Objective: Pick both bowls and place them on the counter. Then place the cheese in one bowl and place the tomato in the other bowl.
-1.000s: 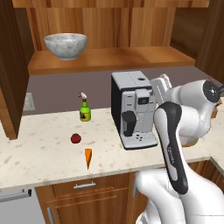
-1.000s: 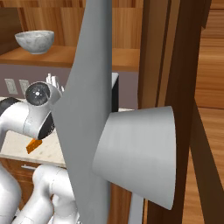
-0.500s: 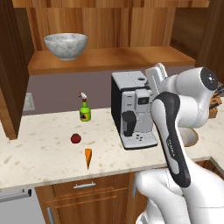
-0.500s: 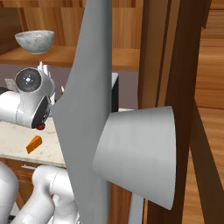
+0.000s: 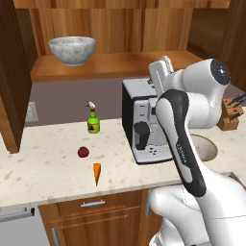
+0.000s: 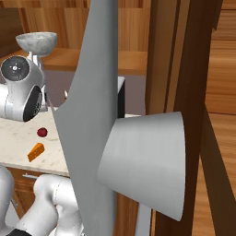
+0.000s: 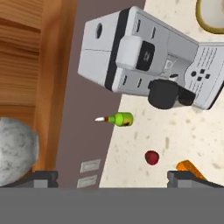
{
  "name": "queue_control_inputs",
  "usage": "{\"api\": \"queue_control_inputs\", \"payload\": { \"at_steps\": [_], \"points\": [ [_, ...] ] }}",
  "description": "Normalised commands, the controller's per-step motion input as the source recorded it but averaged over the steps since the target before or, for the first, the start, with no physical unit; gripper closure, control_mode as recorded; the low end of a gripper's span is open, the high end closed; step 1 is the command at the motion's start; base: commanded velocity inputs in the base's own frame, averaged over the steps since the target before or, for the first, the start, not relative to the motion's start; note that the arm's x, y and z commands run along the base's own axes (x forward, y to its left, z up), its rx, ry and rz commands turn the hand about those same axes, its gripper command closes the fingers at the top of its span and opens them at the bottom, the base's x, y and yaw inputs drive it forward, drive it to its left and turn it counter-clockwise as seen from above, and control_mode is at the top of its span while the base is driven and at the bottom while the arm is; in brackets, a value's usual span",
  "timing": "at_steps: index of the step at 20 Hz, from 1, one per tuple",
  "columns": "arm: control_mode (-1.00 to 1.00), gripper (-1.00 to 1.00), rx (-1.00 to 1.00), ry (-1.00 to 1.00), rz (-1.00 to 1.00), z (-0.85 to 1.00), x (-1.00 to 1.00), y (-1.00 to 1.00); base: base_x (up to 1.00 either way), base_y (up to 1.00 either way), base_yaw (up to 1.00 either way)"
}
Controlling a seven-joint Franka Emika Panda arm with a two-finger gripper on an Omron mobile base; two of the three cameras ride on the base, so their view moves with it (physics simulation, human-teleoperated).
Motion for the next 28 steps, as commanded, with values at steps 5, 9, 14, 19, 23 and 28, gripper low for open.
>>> {"api": "queue_control_inputs", "payload": {
  "at_steps": [5,9,14,19,23,28],
  "points": [
    [-1.00,-1.00,0.12,-0.04,0.06,0.33,0.01,0.25,0.00,0.00,0.00],
    [-1.00,-1.00,0.09,-0.13,0.13,0.25,0.04,0.29,0.00,0.00,0.00],
    [-1.00,-1.00,0.07,-0.11,0.13,0.16,0.16,0.37,0.00,0.00,0.00],
    [-1.00,-1.00,0.09,-0.03,0.10,0.16,0.34,0.34,0.00,0.00,0.00],
    [-1.00,-1.00,0.06,0.00,0.13,0.24,0.41,0.17,0.00,0.00,0.00],
    [-1.00,-1.00,0.01,0.02,0.12,0.19,0.46,0.17,0.00,0.00,0.00]
  ]
}}
